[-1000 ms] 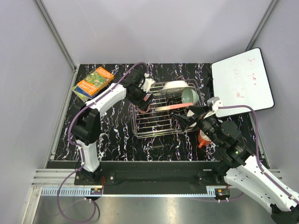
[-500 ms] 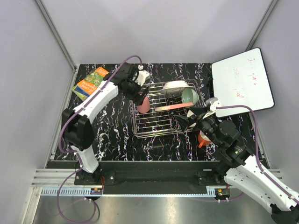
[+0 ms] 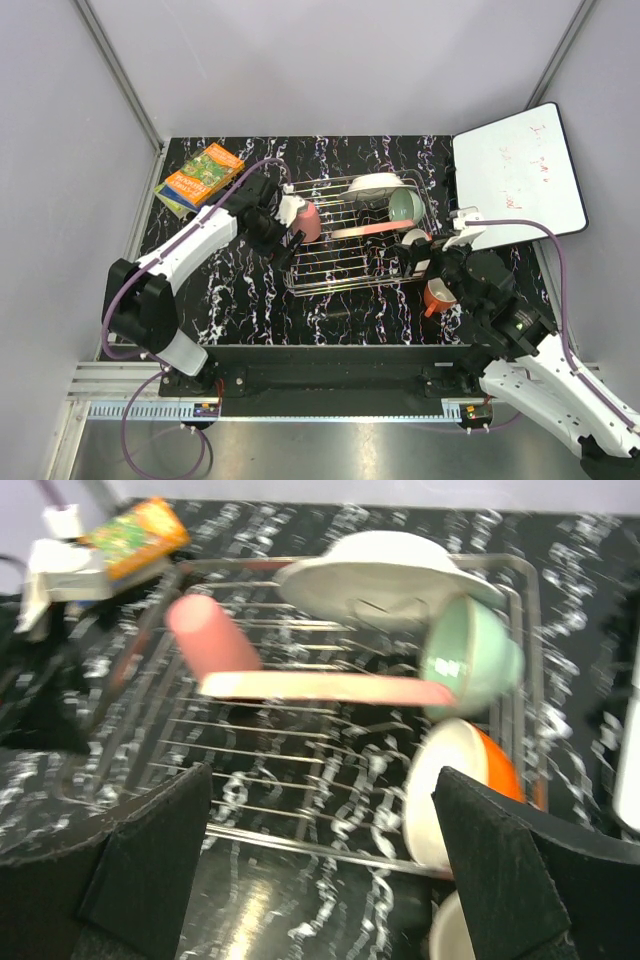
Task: Load the mixed dishes into the dish rack
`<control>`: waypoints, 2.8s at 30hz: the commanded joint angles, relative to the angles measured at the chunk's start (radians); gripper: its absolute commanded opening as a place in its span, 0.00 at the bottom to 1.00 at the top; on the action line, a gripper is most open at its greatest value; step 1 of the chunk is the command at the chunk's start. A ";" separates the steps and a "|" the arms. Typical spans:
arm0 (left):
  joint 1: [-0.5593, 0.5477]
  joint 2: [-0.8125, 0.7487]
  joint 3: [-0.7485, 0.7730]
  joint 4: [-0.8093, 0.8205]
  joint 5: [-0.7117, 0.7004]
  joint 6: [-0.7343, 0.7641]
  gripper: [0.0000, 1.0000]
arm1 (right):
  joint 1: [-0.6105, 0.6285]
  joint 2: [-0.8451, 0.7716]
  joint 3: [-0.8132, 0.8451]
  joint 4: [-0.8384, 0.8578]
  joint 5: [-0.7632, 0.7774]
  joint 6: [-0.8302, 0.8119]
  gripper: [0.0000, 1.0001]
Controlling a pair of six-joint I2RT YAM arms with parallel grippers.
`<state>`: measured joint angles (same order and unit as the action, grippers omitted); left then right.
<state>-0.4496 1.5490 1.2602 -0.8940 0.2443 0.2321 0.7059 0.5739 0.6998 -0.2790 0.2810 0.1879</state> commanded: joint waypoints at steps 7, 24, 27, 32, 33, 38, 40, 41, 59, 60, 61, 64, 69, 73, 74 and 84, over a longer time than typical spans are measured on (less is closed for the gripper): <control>0.000 0.011 -0.073 0.109 0.033 0.000 0.99 | -0.002 0.047 0.101 -0.264 0.285 0.082 1.00; 0.083 0.039 -0.042 0.115 -0.011 0.056 0.99 | -0.002 0.182 0.217 -0.584 0.316 0.362 1.00; 0.101 0.049 -0.035 0.118 -0.022 0.069 0.99 | 0.000 0.286 0.257 -0.696 0.297 0.453 1.00; 0.115 0.057 -0.007 0.121 -0.037 0.082 0.99 | 0.001 0.372 0.224 -0.715 0.242 0.541 1.00; 0.120 0.062 -0.002 0.121 -0.039 0.085 0.99 | 0.001 0.382 0.231 -0.726 0.245 0.565 1.00; 0.146 0.060 0.041 0.118 -0.022 0.078 0.99 | 0.000 0.403 0.193 -0.714 0.234 0.640 1.00; 0.146 0.054 0.054 0.110 -0.008 0.076 0.99 | 0.000 0.397 0.175 -0.700 0.238 0.663 0.99; 0.146 0.045 0.059 0.109 -0.004 0.073 0.99 | 0.001 0.397 0.153 -0.687 0.242 0.692 1.00; 0.146 -0.009 0.120 0.070 0.026 0.046 0.99 | 0.033 0.432 -0.011 -0.539 0.179 0.710 0.70; 0.146 -0.010 0.120 0.069 0.027 0.044 0.99 | 0.033 0.429 -0.014 -0.532 0.181 0.710 0.61; 0.146 -0.013 0.120 0.069 0.026 0.046 0.99 | 0.032 0.426 -0.016 -0.531 0.182 0.711 0.52; 0.146 -0.020 0.120 0.069 0.024 0.046 0.99 | 0.033 0.426 -0.022 -0.535 0.176 0.722 0.12; 0.147 -0.032 0.116 0.067 0.021 0.053 0.99 | 0.032 0.428 -0.019 -0.545 0.156 0.723 0.07; 0.147 -0.040 0.113 0.067 0.023 0.053 0.99 | 0.033 0.422 -0.007 -0.537 0.106 0.694 0.00; 0.147 -0.041 0.114 0.064 0.024 0.055 0.99 | 0.035 0.420 0.000 -0.529 0.086 0.679 0.00; 0.186 -0.087 0.229 0.015 0.133 0.007 0.99 | 0.040 0.195 0.084 -0.230 -0.352 0.437 0.00</control>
<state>-0.2981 1.5299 1.3823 -0.8608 0.2756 0.2771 0.7338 0.8768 0.7010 -0.7410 0.2115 0.7311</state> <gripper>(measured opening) 0.988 0.148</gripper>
